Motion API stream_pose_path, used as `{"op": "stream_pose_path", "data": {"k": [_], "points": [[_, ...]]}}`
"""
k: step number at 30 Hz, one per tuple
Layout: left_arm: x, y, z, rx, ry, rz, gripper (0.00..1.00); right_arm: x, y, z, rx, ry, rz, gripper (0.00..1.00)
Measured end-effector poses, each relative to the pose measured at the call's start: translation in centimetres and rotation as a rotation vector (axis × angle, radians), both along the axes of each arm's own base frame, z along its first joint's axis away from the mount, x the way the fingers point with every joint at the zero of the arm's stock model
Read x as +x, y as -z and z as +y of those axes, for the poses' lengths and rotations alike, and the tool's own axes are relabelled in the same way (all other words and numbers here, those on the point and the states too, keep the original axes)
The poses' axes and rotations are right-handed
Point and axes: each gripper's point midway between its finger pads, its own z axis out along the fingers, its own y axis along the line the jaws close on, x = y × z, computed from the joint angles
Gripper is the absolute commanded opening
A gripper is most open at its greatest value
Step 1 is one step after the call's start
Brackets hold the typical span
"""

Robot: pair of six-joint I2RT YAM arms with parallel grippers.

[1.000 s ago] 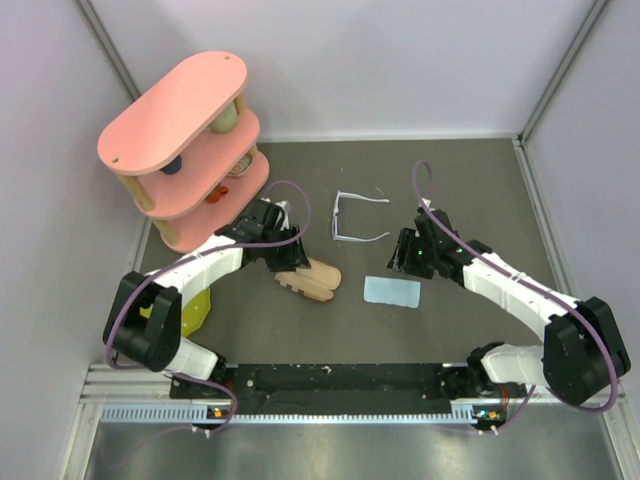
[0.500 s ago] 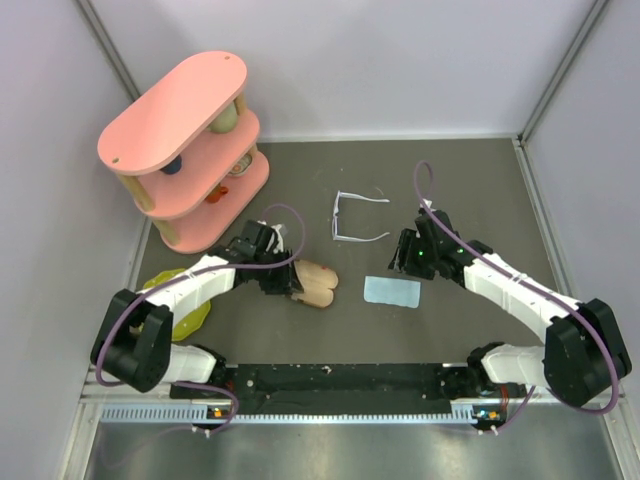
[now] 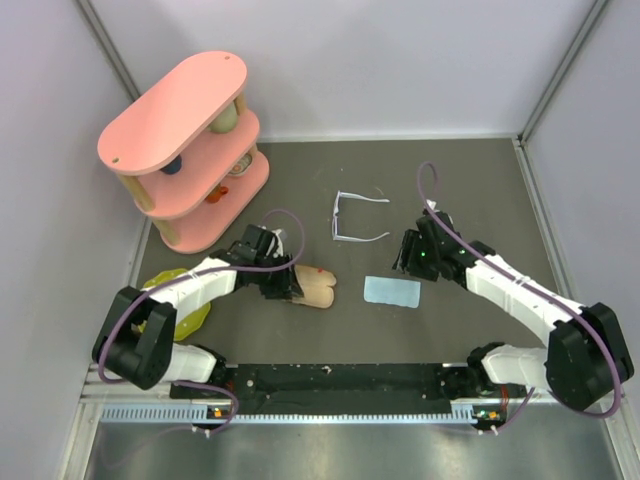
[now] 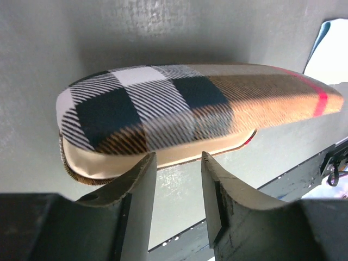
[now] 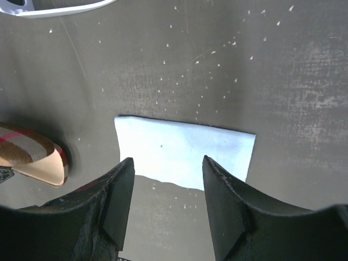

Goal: Organize the sunglasses

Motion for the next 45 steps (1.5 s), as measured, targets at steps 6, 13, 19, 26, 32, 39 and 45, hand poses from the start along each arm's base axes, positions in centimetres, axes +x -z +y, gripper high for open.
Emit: {"op": "stream_pose_path", "data": {"k": [6,13,19,26,32,39,45], "points": [[1.5,-1.9,-0.8,-0.022,0.002,-0.041,0.47,-0.4,0.0,-1.2,-0.046,0.037,0.004,0.55],[3.5,-4.9,-1.7,-0.047,0.018,-0.11,0.5,-1.6,1.0,-2.9,-0.12,0.073,0.059,0.55],[3.2,-6.8,-3.7,-0.081,0.081,-0.135,0.57,-2.7,1.6,-3.8,-0.16,0.086,0.106,0.52],[1.9,-9.4,-10.2,-0.15,0.245,-0.168,0.66,-3.2,2.1,-4.2,-0.182,0.085,0.132,0.42],[2.3,-7.5,-14.0,-0.133,0.305,-0.118,0.67,-3.3,3.8,-4.7,-0.239,0.072,0.185,0.38],[2.7,-4.4,-15.8,-0.079,0.306,-0.059,0.67,-3.6,5.6,-4.9,-0.262,0.049,0.222,0.31],[2.6,-1.8,-16.2,-0.046,0.29,-0.007,0.66,-3.5,6.6,-4.8,-0.263,0.033,0.25,0.2]]}}
